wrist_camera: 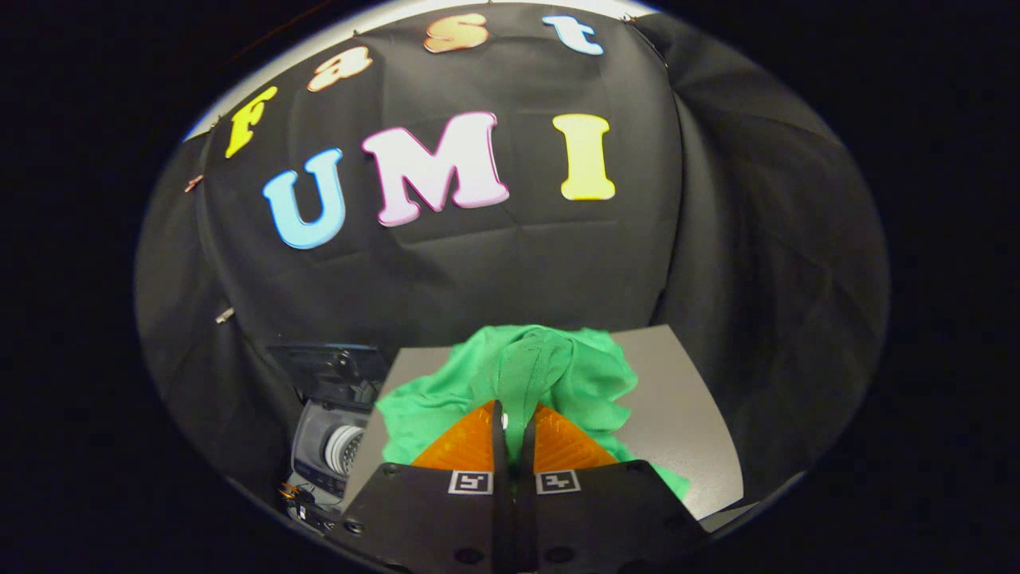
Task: Put the clothes into the washing machine and then close the washing machine lid.
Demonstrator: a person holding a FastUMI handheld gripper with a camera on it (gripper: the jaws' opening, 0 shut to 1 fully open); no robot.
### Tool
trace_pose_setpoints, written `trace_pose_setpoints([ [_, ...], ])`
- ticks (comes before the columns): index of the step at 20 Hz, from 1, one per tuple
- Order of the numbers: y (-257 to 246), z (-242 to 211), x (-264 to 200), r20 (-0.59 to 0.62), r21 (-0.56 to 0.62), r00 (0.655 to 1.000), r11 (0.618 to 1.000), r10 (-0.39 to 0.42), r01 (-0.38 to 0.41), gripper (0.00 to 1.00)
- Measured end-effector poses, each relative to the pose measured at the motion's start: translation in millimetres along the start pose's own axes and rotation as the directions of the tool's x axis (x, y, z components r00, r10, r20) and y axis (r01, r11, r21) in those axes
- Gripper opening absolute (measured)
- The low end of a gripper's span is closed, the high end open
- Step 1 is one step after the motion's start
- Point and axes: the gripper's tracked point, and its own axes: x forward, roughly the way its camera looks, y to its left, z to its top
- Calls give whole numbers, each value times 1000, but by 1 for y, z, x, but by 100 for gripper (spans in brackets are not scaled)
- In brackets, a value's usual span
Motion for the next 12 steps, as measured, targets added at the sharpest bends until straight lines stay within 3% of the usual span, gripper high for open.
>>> trace_pose_setpoints([
  [7, 57, 84, -81, 234, -21, 967, 995, 101, -99, 5],
  [12, 108, 106, -109, 297, -41, 937, 983, 182, -178, 5],
])
